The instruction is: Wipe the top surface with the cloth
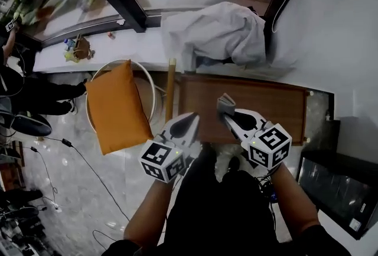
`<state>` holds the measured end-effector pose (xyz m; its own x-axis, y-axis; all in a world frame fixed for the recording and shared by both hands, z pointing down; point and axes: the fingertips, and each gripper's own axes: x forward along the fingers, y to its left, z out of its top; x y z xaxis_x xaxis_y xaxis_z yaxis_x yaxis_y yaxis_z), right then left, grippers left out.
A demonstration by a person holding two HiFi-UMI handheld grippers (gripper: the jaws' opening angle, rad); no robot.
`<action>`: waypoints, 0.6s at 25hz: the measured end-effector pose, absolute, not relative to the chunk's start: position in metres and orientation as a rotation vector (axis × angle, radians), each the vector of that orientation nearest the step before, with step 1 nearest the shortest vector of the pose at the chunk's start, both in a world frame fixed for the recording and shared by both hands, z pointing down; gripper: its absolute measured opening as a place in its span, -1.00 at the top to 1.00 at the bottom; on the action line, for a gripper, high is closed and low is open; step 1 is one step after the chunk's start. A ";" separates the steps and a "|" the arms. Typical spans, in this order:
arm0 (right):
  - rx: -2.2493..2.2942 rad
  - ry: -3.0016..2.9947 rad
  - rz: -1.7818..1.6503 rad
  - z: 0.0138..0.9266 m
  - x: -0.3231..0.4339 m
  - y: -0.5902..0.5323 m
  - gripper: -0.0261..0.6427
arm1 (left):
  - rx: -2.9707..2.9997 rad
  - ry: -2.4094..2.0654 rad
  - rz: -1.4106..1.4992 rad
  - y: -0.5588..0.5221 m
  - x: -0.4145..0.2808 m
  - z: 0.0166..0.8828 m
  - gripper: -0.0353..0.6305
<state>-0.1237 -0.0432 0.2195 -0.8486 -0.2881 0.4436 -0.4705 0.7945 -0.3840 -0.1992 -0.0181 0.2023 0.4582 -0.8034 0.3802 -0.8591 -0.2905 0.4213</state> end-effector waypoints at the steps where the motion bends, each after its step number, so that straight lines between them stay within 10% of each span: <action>1: 0.566 -2.597 0.724 0.231 -0.135 -0.051 0.79 | 2.101 -1.392 0.127 -0.028 -0.209 0.211 0.86; 15: 0.368 -2.479 1.058 0.401 -0.256 -0.115 0.79 | 1.862 -1.511 0.212 -0.094 -0.270 0.286 0.86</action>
